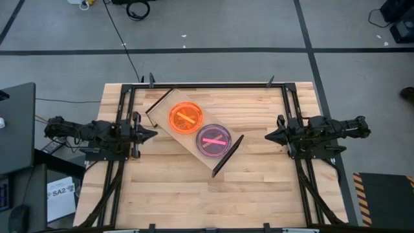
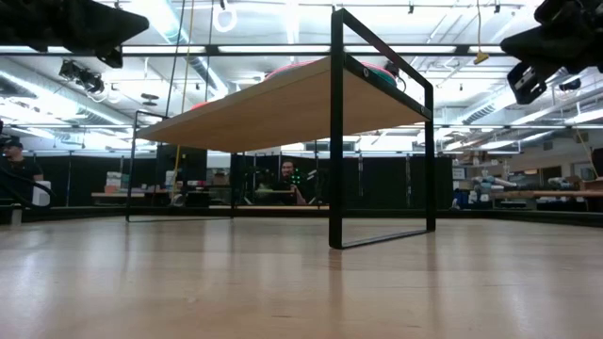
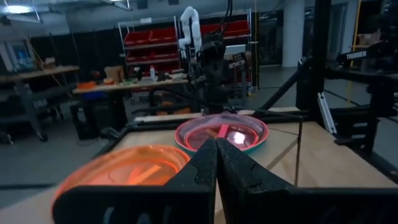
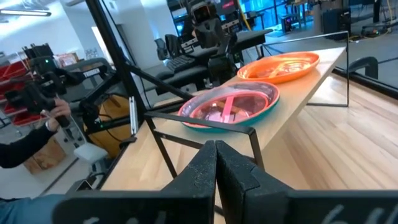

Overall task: Place and stack plates onto a shelf
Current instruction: Return to Home Position

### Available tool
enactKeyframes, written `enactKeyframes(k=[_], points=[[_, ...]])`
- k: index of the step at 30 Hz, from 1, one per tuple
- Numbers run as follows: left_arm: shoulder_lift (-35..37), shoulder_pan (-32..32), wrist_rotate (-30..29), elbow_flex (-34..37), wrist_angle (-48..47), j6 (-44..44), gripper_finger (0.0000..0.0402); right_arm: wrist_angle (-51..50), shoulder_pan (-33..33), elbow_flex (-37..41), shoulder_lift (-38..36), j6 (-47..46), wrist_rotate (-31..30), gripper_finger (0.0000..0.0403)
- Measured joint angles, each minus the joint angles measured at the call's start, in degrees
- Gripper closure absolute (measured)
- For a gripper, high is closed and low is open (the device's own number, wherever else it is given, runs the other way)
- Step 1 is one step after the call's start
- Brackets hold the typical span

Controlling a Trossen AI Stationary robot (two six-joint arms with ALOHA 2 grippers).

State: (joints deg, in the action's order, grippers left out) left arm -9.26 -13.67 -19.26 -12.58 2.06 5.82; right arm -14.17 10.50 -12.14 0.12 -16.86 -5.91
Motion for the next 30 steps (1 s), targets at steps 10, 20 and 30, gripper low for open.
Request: enactKeyframes(k=[10,20,30], points=[[1.4,0.0,-5.2,0.0,-0.7,5.8,0.0390,2.2,0.0,0.0,0.0,0.5,0.1,0.0387],[9.2,0.0,-1.6,0.0,-7.7,5.1,0.0390,2.2,0.0,0.0,0.0,0.6,0.2,0.0387],[8.6,0.3,1.5,8.6,9.3,8.8,0.0390,3.1,0.0,-0.1,0.0,0.5,0.6,0.0387]])
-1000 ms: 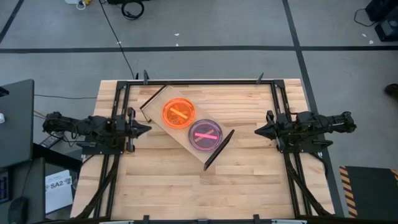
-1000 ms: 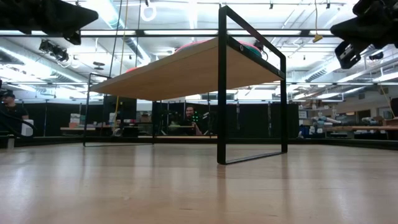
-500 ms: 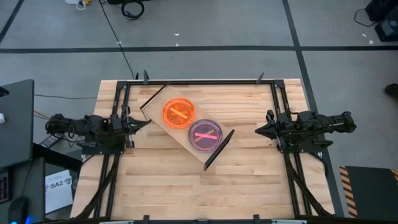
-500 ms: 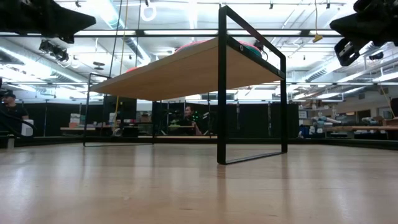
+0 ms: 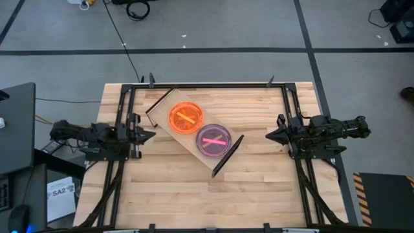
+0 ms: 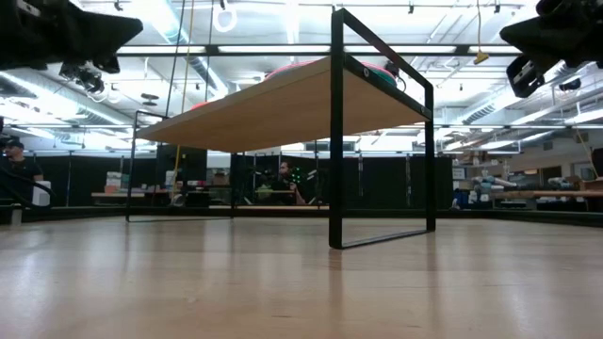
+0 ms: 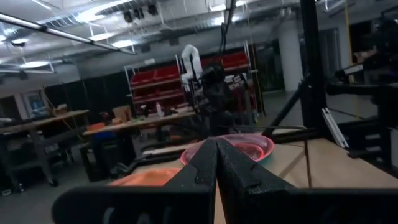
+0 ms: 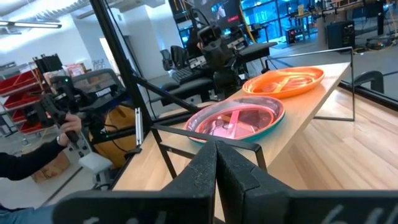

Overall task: Place and stack plates onto a shelf
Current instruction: Return to Home Position

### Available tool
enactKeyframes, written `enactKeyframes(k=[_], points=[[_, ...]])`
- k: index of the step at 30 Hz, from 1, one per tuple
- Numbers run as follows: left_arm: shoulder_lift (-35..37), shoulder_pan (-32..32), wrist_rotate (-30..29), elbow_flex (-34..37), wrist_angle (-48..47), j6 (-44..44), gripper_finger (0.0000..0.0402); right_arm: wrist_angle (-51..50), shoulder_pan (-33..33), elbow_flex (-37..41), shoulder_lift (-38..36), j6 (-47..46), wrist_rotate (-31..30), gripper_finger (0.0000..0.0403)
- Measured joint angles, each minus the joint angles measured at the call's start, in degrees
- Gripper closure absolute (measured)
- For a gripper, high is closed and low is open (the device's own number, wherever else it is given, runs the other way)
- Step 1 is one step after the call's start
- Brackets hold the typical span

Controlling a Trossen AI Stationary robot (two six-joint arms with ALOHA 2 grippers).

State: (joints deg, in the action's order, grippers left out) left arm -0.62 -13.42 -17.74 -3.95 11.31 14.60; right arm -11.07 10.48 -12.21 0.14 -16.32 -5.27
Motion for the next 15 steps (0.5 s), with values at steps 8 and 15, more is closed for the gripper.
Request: enactKeyframes(k=[8,15], points=[[0.0,5.3,0.4,2.4,5.6,2.5,0.0390,0.1,0.0,0.0,0.0,0.0,0.8,0.0387],[0.0,13.5,6.2,3.5,5.4,0.8,0.0390,1.1,0.0,0.0,0.0,0.0,0.8,0.0387]])
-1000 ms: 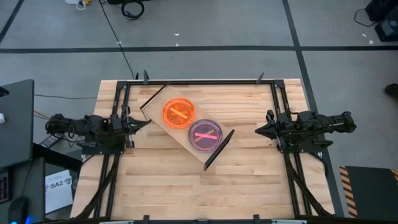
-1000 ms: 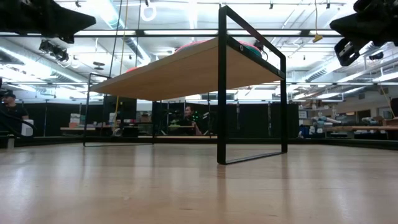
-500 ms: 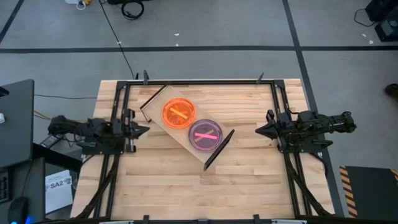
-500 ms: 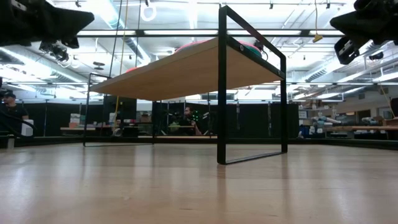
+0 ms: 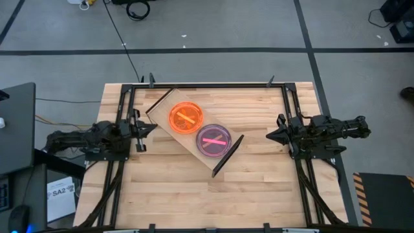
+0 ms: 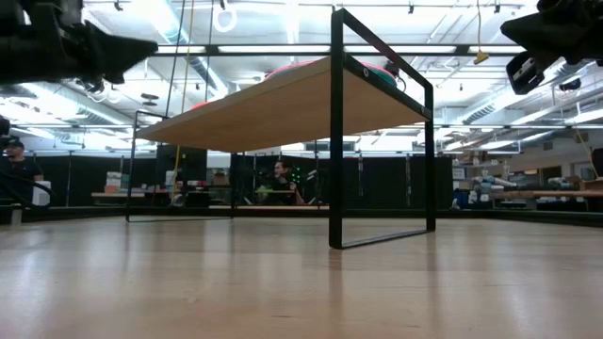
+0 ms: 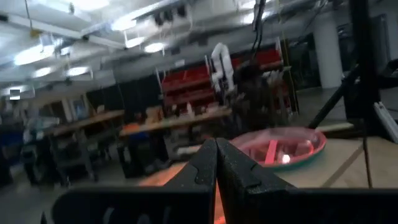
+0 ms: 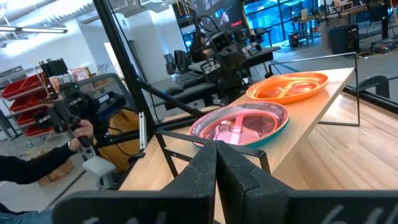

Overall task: Place and stack plates onto a shelf
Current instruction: Return to Home Position

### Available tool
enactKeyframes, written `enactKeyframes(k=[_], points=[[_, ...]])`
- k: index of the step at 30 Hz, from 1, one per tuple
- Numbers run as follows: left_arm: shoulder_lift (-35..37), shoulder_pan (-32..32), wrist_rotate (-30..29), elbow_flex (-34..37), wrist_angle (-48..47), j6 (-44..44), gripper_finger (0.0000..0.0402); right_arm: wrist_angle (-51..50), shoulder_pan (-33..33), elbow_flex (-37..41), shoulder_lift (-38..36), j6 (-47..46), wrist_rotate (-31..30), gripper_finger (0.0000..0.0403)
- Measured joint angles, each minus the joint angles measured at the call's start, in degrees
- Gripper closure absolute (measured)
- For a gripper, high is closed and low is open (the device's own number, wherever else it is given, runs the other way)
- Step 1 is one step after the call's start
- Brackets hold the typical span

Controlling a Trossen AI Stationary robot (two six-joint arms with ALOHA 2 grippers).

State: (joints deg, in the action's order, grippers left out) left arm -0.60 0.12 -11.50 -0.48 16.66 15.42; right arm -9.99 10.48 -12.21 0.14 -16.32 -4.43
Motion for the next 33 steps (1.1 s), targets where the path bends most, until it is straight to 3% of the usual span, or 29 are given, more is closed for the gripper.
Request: enactKeyframes(k=[7,14,22,33], points=[[0.0,7.2,5.2,0.0,-3.8,-5.5,0.0390,0.2,0.0,0.0,0.0,0.0,0.0,0.0387],[0.0,10.5,10.9,0.0,-10.3,-10.3,0.0390,0.5,0.0,0.0,0.0,2.0,0.0,0.0387],[0.0,10.6,11.5,0.0,-12.7,-11.8,0.0390,-0.3,0.0,0.5,0.0,7.5,0.0,0.0387],[0.0,10.6,11.4,0.1,-12.7,-11.8,0.0390,14.9,-0.3,11.4,0.0,15.7,-0.3,0.0390]])
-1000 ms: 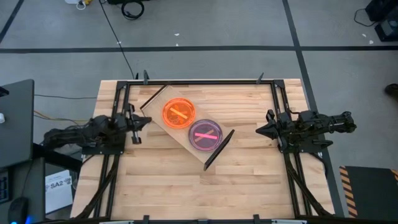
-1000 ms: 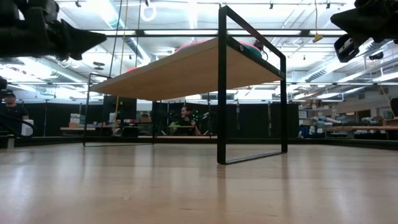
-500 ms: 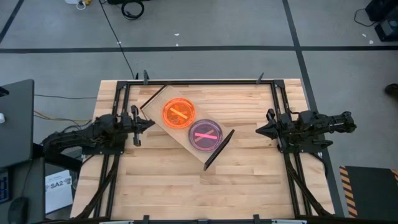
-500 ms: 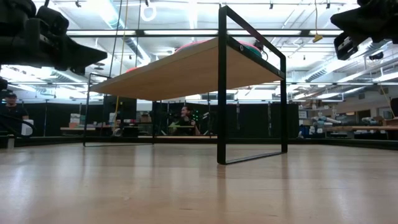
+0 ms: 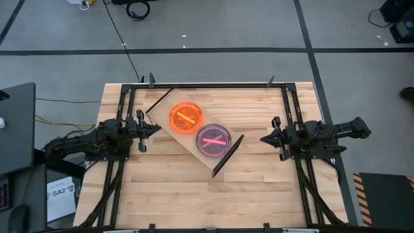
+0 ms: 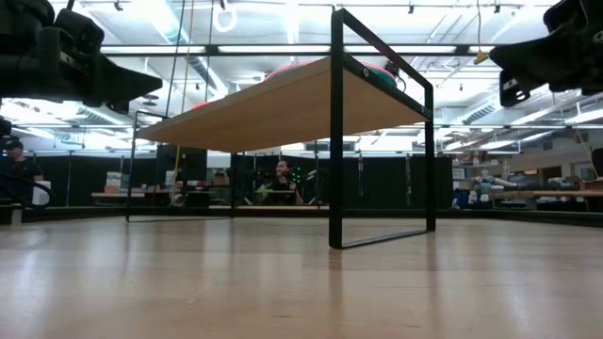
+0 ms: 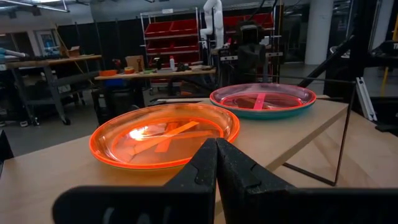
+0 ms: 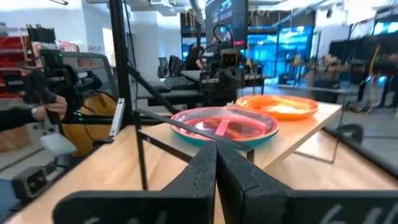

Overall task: Place and stack plates onto a shelf
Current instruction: Return to Home Position

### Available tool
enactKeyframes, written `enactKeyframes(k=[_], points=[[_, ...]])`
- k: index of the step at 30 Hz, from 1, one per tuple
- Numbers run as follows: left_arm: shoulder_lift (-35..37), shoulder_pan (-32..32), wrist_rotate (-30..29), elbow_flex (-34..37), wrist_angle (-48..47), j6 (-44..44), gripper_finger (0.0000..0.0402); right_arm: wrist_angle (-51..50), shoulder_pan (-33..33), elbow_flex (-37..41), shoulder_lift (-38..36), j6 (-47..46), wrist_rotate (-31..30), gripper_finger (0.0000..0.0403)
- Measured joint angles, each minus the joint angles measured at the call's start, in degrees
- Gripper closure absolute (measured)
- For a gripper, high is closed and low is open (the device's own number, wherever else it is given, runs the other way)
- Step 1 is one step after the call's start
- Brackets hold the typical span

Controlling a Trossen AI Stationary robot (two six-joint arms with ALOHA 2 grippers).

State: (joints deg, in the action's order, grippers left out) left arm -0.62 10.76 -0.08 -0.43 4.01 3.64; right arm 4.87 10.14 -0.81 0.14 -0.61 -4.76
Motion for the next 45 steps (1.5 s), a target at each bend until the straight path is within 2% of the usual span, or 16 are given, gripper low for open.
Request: enactKeyframes(k=[6,18,25,32,45], points=[[0.0,0.0,0.0,0.0,0.0,0.0,0.0390,1.1,-3.5,0.4,0.0,5.2,-1.8,0.0392],[0.0,0.0,0.0,0.0,0.0,0.0,0.0390,-1.7,-12.1,0.5,0.0,6.8,-2.5,0.0392],[0.0,0.0,-0.1,0.0,0.0,0.0,0.0390,-2.7,-12.7,0.4,0.3,6.6,-2.7,0.0391],[0.0,0.0,-0.1,0.0,0.0,0.0,0.0390,-2.6,-12.7,0.4,0.3,-0.4,-2.7,0.0390],[0.0,0.0,-0.1,0.1,0.0,0.0,0.0390,-2.6,-12.7,0.4,0.3,-0.3,-2.7,0.0389]])
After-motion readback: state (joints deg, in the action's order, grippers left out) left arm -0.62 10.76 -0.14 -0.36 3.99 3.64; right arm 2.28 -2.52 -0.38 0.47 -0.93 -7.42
